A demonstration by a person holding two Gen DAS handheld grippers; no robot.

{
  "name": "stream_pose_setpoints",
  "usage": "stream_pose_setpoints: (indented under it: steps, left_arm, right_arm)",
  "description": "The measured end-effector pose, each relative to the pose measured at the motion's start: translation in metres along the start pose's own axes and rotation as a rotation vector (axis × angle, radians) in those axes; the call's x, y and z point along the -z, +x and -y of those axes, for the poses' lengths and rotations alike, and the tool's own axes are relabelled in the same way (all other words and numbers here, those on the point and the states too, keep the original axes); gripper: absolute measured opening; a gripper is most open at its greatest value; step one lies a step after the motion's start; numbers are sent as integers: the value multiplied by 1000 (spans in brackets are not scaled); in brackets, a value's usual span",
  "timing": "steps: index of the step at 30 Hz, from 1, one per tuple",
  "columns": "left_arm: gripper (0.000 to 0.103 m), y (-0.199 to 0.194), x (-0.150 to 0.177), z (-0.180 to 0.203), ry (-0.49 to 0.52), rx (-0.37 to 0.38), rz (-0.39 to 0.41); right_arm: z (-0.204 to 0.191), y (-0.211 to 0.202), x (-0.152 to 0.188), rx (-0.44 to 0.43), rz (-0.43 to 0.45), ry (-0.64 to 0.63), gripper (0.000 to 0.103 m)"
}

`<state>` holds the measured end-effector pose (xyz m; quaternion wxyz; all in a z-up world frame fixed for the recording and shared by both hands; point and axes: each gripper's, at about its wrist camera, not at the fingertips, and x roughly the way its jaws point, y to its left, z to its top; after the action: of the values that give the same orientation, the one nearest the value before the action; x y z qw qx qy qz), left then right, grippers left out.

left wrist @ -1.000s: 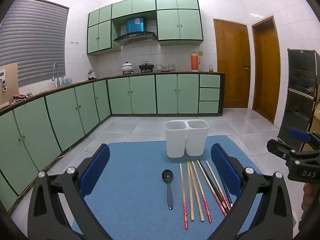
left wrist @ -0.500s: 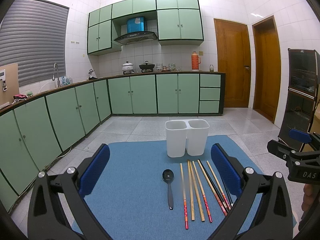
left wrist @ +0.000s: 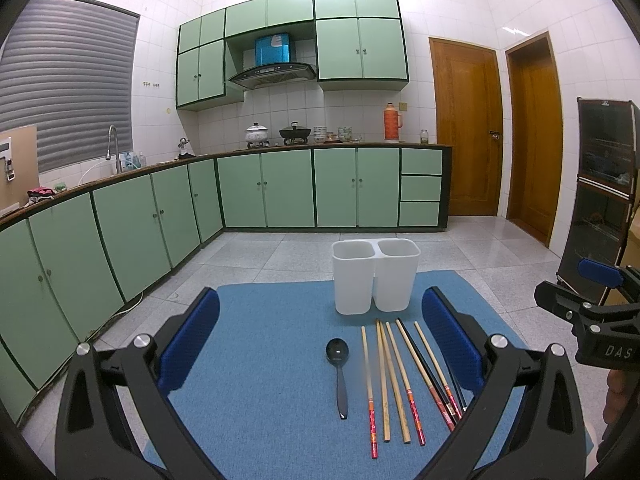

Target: Organize utensils

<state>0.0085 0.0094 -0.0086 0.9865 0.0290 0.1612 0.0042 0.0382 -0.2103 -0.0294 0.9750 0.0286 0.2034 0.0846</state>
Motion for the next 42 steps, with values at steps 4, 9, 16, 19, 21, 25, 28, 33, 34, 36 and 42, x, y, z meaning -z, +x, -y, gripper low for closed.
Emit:
stream_pose_setpoints:
  steps: [4,9,16,19,21,25,28,33,34,36,42]
  left_arm:
    - [98,-5,-3,3,1,2,0]
    - [98,-1,-1,0,1,0,1]
    - [98,-4,-3,1,0,0,1]
    - [98,-4,-3,1,0,0,0]
    - [98,-4,-3,1,0,-1,1]
    - [98,-5,-3,1,1,1,1]
    - [98,-5,-3,1,0,0,1]
    - [98,-4,-3,0,1,1,1]
    - [98,-4,-3,1,0,1,2]
    - [98,-4,-2,0,1,1,1]
    - [98,-4,-2,0,-1,0,2]
  right_arm:
    - [0,0,0,0,0,0,97]
    - [0,0,0,1,-2,0,97]
    - [0,0,0,1,-1,-1,97]
    - [0,0,0,0,-2,0,97]
    - [0,1,0,1,-2,-1,97]
    - [0,1,0,1,-2,0,97]
    - [0,1,0,1,-2,-1,97]
    - [-1,1,0,1,-3,0,97]
    - [-1,1,0,1,-3,-1,97]
    - [-1,1,0,1,-3,-1,97]
    - [-1,2,0,1,-4,-1,97]
